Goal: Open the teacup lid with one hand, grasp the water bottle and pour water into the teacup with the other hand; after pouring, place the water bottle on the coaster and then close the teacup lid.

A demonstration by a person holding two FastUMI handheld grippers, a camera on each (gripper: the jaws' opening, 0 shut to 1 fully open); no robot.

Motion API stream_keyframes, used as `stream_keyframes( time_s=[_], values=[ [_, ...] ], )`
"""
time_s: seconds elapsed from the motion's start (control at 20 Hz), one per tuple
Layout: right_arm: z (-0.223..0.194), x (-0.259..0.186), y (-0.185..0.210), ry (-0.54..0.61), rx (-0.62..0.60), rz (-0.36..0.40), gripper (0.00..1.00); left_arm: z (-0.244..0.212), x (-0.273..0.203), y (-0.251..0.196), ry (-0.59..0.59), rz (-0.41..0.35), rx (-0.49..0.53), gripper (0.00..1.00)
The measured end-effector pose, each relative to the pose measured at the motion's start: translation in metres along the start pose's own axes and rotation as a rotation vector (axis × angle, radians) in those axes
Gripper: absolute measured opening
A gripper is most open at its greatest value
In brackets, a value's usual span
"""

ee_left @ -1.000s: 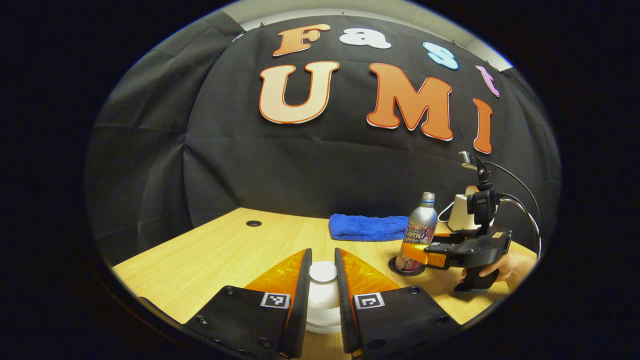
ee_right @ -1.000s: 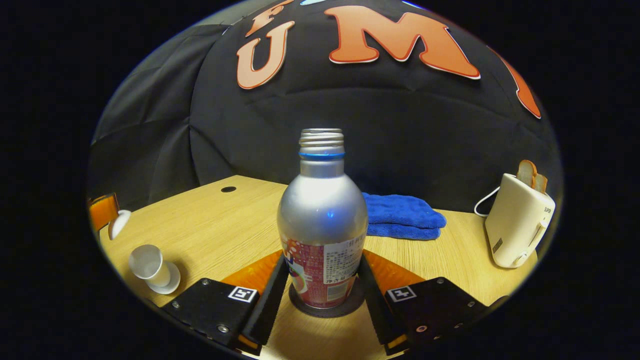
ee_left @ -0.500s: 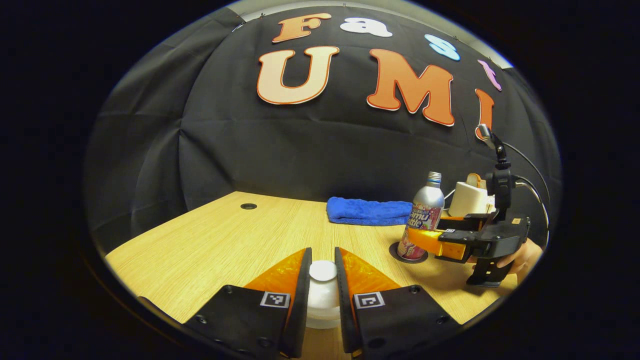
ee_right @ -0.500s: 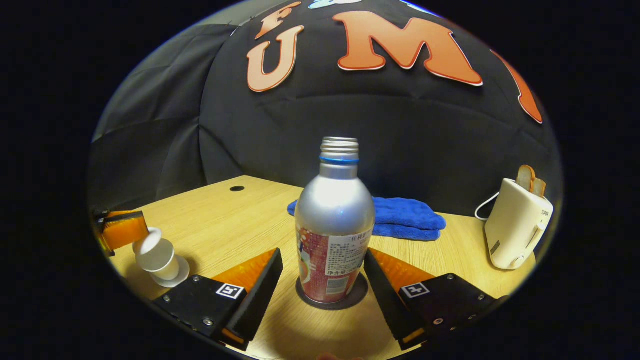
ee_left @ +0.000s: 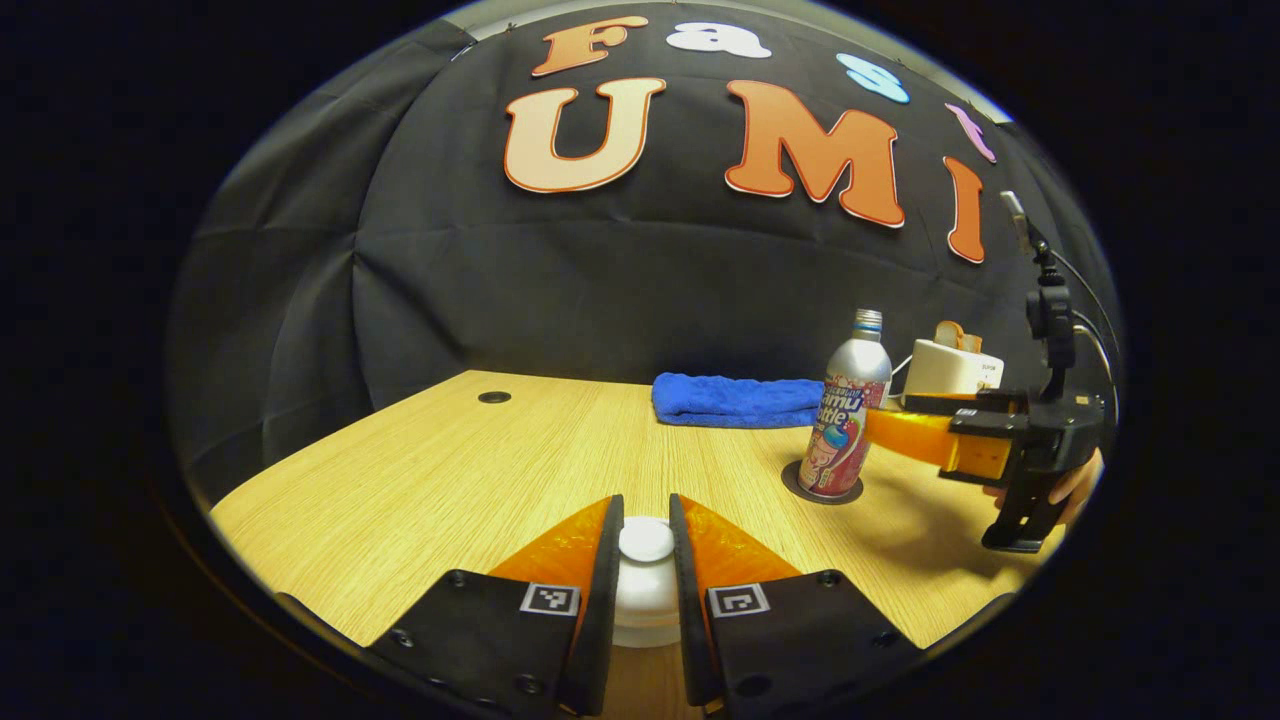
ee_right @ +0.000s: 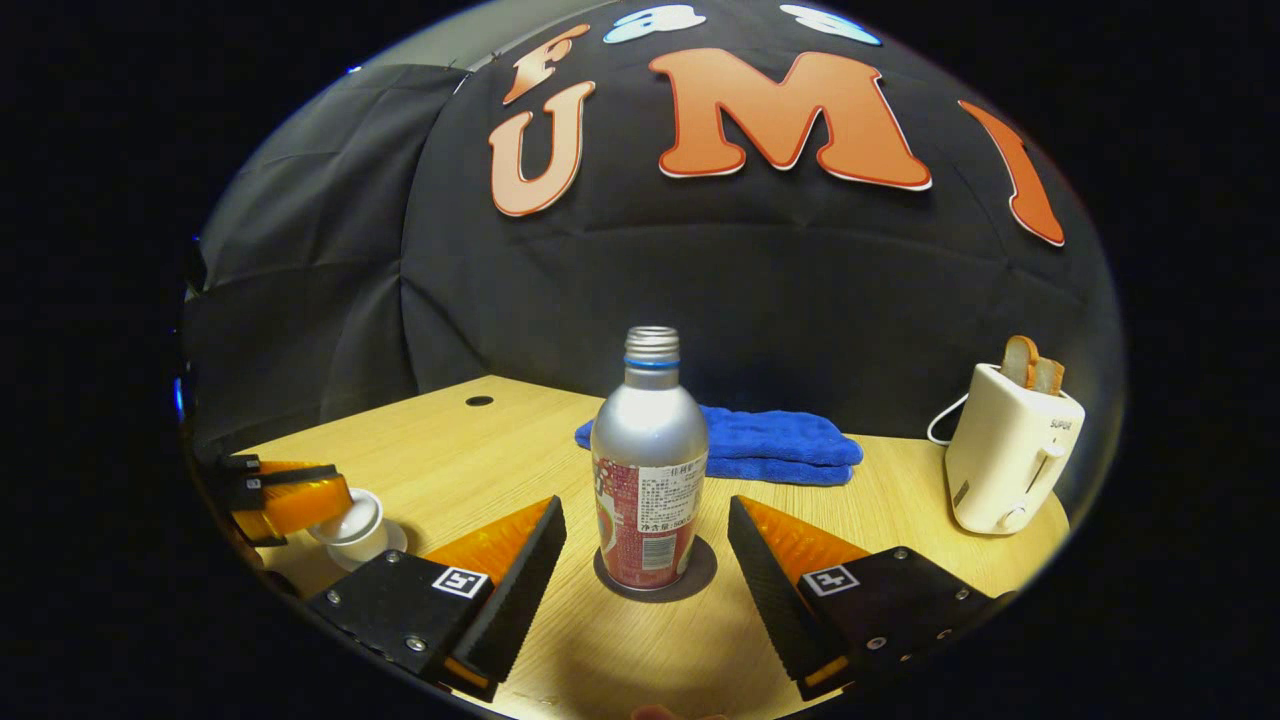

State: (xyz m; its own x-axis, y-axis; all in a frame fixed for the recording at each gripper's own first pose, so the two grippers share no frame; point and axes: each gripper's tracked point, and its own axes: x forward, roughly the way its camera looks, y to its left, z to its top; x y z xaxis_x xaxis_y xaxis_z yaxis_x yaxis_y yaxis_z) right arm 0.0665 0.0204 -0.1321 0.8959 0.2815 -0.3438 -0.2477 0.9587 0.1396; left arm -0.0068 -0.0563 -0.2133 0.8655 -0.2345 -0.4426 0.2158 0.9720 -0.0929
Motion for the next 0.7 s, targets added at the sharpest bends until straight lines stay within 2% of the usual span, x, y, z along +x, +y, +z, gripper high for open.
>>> stream_keyframes(
  time_s=[0.2, 0.35, 0.45, 0.65, 0.7],
  values=[
    [0.014, -0.026, -0.01, -0.055, 0.011, -0.028, 0.98, 0.0, 0.001, -0.001, -0.003, 0.009, 0.04, 0.33],
    [0.022, -0.045, -0.026, -0.088, 0.03, -0.068, 0.98, 0.005, -0.001, -0.002, -0.018, 0.009, 0.038, 0.37],
    [0.028, -0.056, -0.035, -0.112, 0.043, -0.092, 0.98, 0.015, -0.004, -0.004, -0.048, 0.014, 0.043, 0.51],
    [0.031, -0.072, -0.05, -0.134, 0.063, -0.119, 0.98, 0.038, -0.01, -0.004, -0.1, 0.043, 0.091, 0.7],
    [0.031, -0.076, -0.055, -0.138, 0.063, -0.132, 0.98, 0.046, -0.014, -0.004, -0.118, 0.048, 0.097, 0.83]
  ],
)
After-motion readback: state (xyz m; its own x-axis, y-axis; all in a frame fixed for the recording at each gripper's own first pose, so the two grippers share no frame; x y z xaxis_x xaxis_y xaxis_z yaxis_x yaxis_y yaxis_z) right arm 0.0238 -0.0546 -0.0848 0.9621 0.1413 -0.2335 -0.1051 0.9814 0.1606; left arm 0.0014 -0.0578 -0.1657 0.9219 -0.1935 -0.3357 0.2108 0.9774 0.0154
